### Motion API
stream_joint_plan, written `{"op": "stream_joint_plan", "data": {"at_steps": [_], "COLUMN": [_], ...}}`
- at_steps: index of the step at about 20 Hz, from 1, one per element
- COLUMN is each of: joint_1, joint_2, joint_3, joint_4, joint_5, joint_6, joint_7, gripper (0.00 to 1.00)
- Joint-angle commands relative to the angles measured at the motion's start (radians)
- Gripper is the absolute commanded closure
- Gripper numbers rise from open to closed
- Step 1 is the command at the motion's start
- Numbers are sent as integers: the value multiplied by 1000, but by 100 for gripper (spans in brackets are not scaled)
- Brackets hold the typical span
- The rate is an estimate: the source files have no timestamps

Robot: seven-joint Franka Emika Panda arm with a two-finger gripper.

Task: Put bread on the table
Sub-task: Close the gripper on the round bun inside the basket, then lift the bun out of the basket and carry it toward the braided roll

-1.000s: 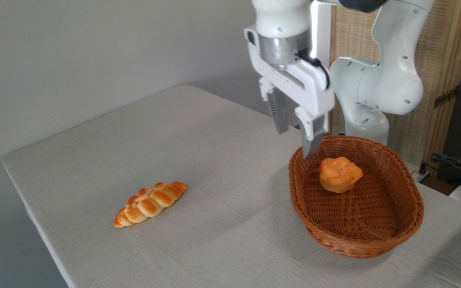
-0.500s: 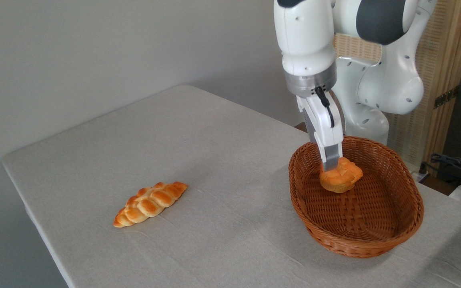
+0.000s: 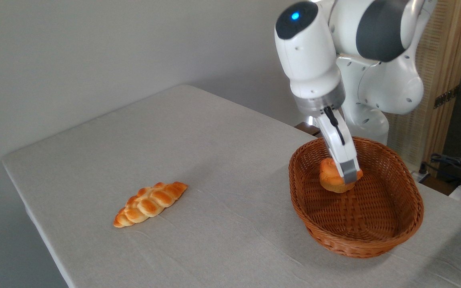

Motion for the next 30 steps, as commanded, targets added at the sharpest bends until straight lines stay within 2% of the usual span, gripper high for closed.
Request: {"op": "stream_joint_plan", "data": {"at_steps": [1, 2, 4, 5, 6, 18, 21, 23, 25, 30], "joint_1": [-6, -6, -6, -6, -6, -6, -4, -4, -6, -18], "joint_2": [-13, -13, -14, -14, -14, -16, -8, 13, 53, 228], "joint_3": [30, 30, 30, 30, 30, 20, -19, -31, -46, -59], "joint_4": [-47, -52, -52, -50, -50, -38, 69, 133, 237, 491], "joint_5": [17, 17, 17, 17, 15, 17, 19, 15, -7, -156], "joint_6": [49, 54, 52, 52, 52, 23, -70, -89, -98, -81], "joint_7": [23, 23, 26, 25, 25, 25, 28, 30, 26, -13], "gripper": [1, 11, 53, 65, 71, 75, 75, 73, 70, 70]}}
